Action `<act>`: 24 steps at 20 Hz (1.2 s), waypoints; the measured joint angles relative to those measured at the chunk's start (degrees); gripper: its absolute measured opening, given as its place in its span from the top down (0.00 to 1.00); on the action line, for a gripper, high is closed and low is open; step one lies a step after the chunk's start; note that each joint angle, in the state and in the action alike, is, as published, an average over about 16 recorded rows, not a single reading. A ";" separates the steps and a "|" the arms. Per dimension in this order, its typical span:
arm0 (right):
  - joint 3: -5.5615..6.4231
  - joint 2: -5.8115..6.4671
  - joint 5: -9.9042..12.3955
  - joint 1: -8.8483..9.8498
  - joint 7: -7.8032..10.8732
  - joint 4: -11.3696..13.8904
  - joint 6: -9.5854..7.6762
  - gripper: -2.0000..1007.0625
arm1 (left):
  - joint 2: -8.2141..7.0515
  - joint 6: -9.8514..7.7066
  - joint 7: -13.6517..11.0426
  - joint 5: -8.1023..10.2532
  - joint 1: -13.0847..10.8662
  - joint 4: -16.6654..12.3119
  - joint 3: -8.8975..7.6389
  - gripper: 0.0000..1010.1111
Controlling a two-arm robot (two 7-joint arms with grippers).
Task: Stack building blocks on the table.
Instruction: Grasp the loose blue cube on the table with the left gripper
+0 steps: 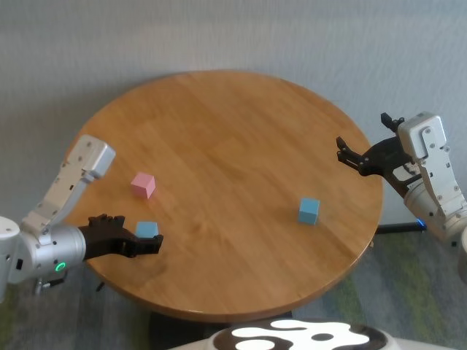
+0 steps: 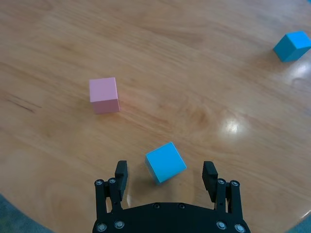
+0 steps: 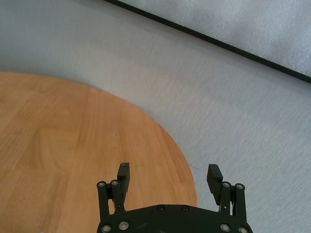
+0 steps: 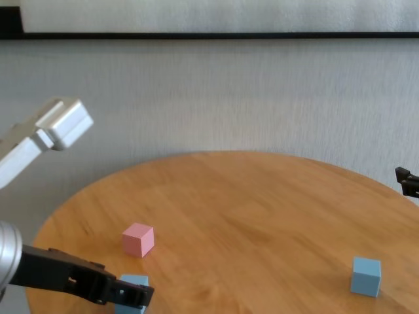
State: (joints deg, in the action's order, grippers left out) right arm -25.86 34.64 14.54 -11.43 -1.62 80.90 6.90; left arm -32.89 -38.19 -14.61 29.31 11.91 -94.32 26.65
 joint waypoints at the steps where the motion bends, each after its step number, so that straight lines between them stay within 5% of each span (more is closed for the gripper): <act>1: 0.00 0.00 0.00 0.00 0.00 0.00 0.00 0.00 | 0.12 -0.16 -0.13 -0.34 0.29 0.15 0.26 0.01; 8: 0.00 0.00 0.00 0.00 0.00 0.00 0.00 0.00 | 1.23 -0.99 -0.22 -2.15 1.48 1.24 1.18 0.01; 24: 0.00 0.00 0.00 0.00 0.00 0.00 0.00 0.00 | 4.90 -0.81 2.07 -4.03 0.58 2.80 -1.00 0.01</act>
State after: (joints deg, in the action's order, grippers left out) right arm -25.86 34.64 14.54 -11.43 -1.62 80.90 6.90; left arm -27.98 -39.00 -12.54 25.28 12.49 -91.52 25.65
